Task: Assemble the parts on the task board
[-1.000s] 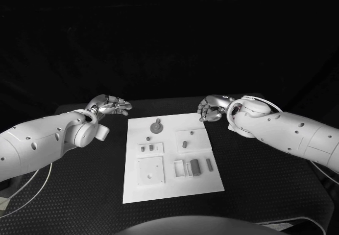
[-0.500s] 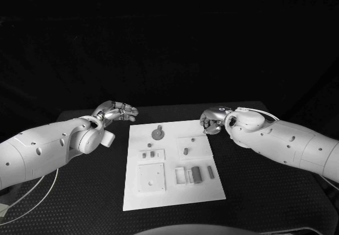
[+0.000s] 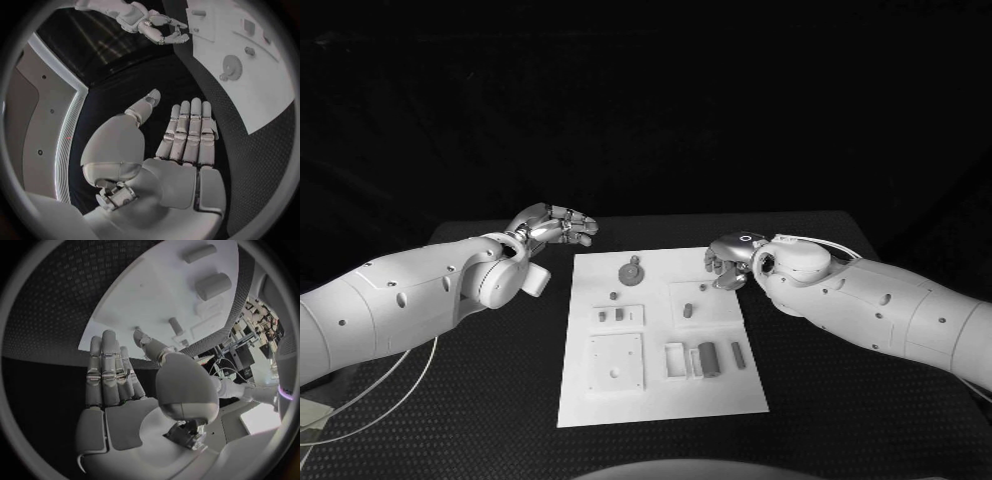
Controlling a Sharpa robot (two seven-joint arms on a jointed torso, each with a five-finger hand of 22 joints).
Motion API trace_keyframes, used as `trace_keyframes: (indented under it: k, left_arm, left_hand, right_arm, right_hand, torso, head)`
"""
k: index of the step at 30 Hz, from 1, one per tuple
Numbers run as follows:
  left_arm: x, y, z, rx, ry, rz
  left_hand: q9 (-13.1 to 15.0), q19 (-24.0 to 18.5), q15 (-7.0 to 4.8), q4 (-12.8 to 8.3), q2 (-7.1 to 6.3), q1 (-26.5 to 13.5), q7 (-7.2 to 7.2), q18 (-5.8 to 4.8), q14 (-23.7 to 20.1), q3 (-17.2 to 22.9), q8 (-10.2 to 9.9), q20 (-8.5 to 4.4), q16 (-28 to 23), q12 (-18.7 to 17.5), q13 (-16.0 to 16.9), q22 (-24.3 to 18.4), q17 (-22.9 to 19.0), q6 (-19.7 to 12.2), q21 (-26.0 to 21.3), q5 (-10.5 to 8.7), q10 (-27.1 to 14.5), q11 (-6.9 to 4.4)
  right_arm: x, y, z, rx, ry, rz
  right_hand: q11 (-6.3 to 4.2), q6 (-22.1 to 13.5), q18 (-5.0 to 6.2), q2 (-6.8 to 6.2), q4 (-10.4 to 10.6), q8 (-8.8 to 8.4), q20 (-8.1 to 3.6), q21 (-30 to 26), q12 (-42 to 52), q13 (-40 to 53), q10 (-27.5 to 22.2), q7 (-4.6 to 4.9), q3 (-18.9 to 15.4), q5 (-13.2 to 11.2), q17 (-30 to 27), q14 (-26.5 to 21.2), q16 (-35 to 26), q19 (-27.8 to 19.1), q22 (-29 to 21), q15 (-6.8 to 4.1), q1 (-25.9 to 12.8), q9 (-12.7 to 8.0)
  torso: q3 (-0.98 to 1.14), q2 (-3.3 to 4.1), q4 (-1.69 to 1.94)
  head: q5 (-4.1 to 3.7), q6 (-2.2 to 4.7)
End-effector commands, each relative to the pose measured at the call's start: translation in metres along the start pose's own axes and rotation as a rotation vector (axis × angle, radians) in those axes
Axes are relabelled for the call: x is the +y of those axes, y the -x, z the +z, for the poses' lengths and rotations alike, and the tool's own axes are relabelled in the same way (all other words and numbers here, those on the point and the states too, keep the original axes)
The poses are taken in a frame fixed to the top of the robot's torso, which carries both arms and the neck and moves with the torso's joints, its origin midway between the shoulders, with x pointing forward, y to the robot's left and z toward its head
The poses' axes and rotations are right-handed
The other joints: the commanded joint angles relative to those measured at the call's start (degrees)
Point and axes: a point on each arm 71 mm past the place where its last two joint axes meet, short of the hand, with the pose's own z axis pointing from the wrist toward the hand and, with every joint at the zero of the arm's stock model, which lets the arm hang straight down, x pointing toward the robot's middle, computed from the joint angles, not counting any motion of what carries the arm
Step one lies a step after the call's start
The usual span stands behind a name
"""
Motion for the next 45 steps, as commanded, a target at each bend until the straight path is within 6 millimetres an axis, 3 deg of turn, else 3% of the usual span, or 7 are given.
trace_keyframes:
  k: [1, 6, 14, 22, 27, 39, 45]
  left_arm:
    - [-0.003, -0.003, 0.001, 0.017, -0.020, -0.020]
    - [-0.003, -0.004, 0.002, 0.021, -0.020, -0.021]
    - [-0.004, -0.005, 0.002, 0.022, -0.021, -0.022]
    - [-0.006, -0.006, 0.003, 0.023, -0.024, -0.021]
    - [-0.007, -0.006, 0.004, 0.024, -0.025, -0.021]
    - [-0.008, -0.008, 0.005, 0.029, -0.022, -0.021]
    - [-0.008, -0.008, 0.006, 0.029, -0.021, -0.021]
  left_hand:
    - [-0.1, 0.1, 0.31, -0.1, 0.26, -0.2, 0.31, 0.15, -0.1, -0.4, 0.4, 0.18, -0.3, -0.4, -0.1, -0.2, 0.1, -0.2, 0.3, 0.24, 0.4, 0.01]
    - [-0.1, 0.1, 0.41, -0.1, 0.29, -0.3, 0.42, 0.23, -0.1, -0.6, 0.4, 0.26, -0.6, -0.5, -0.3, -0.4, 0.3, -0.2, 0.3, 0.24, 0.5, 0.14]
    - [-0.2, 0.1, 0.52, -0.1, 0.30, -0.3, 0.59, 0.36, 0.0, -0.8, 0.5, 0.37, -0.9, -0.7, -0.4, -0.7, 0.6, -0.2, 0.3, 0.24, 0.5, 0.39]
    - [-0.3, 0.1, 0.59, -0.1, 0.26, -0.4, 0.71, 0.45, 0.0, -0.9, 0.6, 0.44, -1.1, -0.8, -0.5, -0.9, 0.9, -0.2, 0.3, 0.24, 0.5, 0.53]
    - [-0.3, 0.2, 0.62, 0.0, 0.26, -0.4, 0.81, 0.50, 0.1, -0.9, 0.6, 0.48, -1.2, -0.9, -0.6, -1.0, 1.0, -0.3, 0.3, 0.24, 0.5, 0.59]
    - [-0.4, 0.2, 0.67, 0.0, 0.27, -0.5, 0.96, 0.59, 0.2, -1.0, 0.6, 0.54, -1.4, -1.0, -0.7, -1.2, 1.2, -0.3, 0.4, 0.24, 0.5, 0.66]
    - [-0.4, 0.2, 0.70, 0.1, 0.26, -0.5, 1.00, 0.64, 0.2, -1.1, 0.6, 0.57, -1.5, -1.1, -0.8, -1.3, 1.4, -0.4, 0.4, 0.24, 0.5, 0.69]
  right_arm:
    - [0.005, 0.000, 0.003, -0.009, 0.015, -0.044]
    - [0.010, -0.005, 0.007, 0.014, 0.024, -0.055]
    - [0.014, -0.012, 0.008, 0.039, 0.031, -0.058]
    - [0.017, -0.017, 0.009, 0.042, 0.036, -0.053]
    - [0.020, -0.021, 0.012, 0.048, 0.039, -0.047]
    - [0.027, -0.029, 0.015, 0.063, 0.055, -0.023]
    - [0.027, -0.032, 0.016, 0.068, 0.055, -0.024]
  right_hand:
    - [-0.07, 0.2, 0.35, -0.21, 0.2, 0.31, -0.11, 0.0, -0.4, -0.1, 0.5, 0.05, 0.0, 0.0, 0.1, 0.2, 0.4, 0.5, 0.1, 0.12, 0.4, -0.1]
    - [-0.09, 0.2, 0.35, -0.19, 0.2, 0.34, -0.14, 0.0, -0.6, -0.1, 0.6, 0.04, 0.0, 0.0, 0.2, 0.2, 0.4, 0.6, 0.2, 0.10, 0.4, -0.1]
    - [-0.13, 0.3, 0.35, 0.03, 0.2, 0.42, -0.20, 0.0, -0.9, -0.2, 0.9, 0.01, -0.1, 0.0, 0.4, 0.3, 0.5, 0.8, 0.2, 0.07, 0.3, -0.2]
    - [-0.29, 0.7, 0.35, 0.33, 0.2, 0.70, -0.31, 0.1, -1.2, -0.2, 1.7, -0.15, -0.2, 0.0, 0.6, 0.5, 0.7, 1.1, 0.4, -0.09, 0.2, -0.2]
    - [-0.37, 0.8, 0.35, 0.72, 0.3, 0.80, -0.37, 0.2, -1.4, -0.2, 2.0, -0.20, -0.2, 0.0, 0.8, 0.7, 0.9, 1.3, 0.5, -0.16, 0.1, -0.3]
    - [-0.66, 1.5, 0.35, 3.78, 0.2, 1.26, -0.61, 0.2, -2.1, -0.1, 3.4, -0.48, 0.4, 0.0, 1.2, 1.1, 1.1, 1.8, 0.8, -0.44, -0.4, -0.4]
    - [-0.81, 2.0, 0.35, 4.57, 0.2, 1.58, -0.73, 0.3, -2.3, -0.1, 3.9, -0.72, 0.6, 0.0, 1.4, 1.3, 1.3, 2.0, 1.0, -0.58, -0.3, -0.3]
  torso:
    - [-0.03, -0.02, -0.04]
    - [-0.14, 0.02, -0.01]
    - [-0.10, -0.02, 0.04]
    - [-0.17, -0.04, 0.05]
    - [-0.06, -0.07, -0.03]
    - [-0.02, -0.04, -0.06]
    - [-0.01, -0.06, -0.06]
  head:
    - [0.64, -0.11]
    - [1.05, -0.49]
    - [1.77, -1.32]
    - [2.15, -1.62]
    - [2.31, -1.73]
    - [2.56, -2.00]
    - [2.59, -2.04]
